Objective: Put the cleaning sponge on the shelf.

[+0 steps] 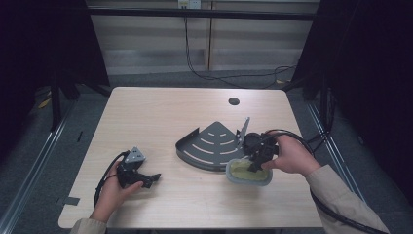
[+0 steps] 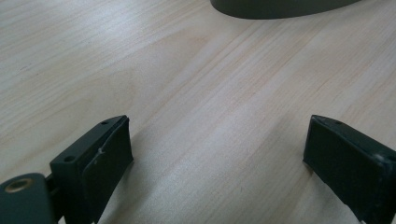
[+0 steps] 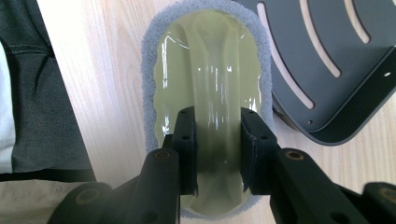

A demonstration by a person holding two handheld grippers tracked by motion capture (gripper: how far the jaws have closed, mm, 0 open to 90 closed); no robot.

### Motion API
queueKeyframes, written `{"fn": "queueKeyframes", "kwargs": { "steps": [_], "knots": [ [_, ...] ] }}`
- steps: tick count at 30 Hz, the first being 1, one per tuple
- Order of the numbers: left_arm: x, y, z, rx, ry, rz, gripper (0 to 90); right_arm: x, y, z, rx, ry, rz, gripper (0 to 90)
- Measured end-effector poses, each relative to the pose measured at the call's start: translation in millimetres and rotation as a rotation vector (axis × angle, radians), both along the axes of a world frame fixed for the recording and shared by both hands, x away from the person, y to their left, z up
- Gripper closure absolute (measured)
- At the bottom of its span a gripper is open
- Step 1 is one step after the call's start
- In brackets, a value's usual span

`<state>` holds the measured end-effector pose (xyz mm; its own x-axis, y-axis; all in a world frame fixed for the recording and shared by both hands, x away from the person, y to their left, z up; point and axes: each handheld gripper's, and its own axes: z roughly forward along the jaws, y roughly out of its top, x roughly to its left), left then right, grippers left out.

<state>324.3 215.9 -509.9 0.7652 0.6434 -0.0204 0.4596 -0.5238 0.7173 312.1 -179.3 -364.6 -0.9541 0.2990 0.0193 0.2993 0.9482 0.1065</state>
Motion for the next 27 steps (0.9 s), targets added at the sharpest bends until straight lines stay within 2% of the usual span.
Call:
{"fn": "queueKeyframes", "kwargs": {
  "steps": [2, 12, 27],
  "knots": [
    [0.0, 0.0, 0.0, 0.0, 0.0, 0.0, 7.2, 2.2, -0.4, 1.9, 0.006, -0.008, 0.008, 70.5],
    [0.0, 0.0, 0.0, 0.0, 0.001, 0.0, 7.1, 11.0, -2.5, 10.9, 0.009, -0.018, -0.021, 70.5],
    [0.0, 0.1, 0.2, 0.001, 0.003, -0.001, 7.2, 32.2, -7.5, 20.2, 0.04, -0.036, -0.126, 70.5]
  ]
}}
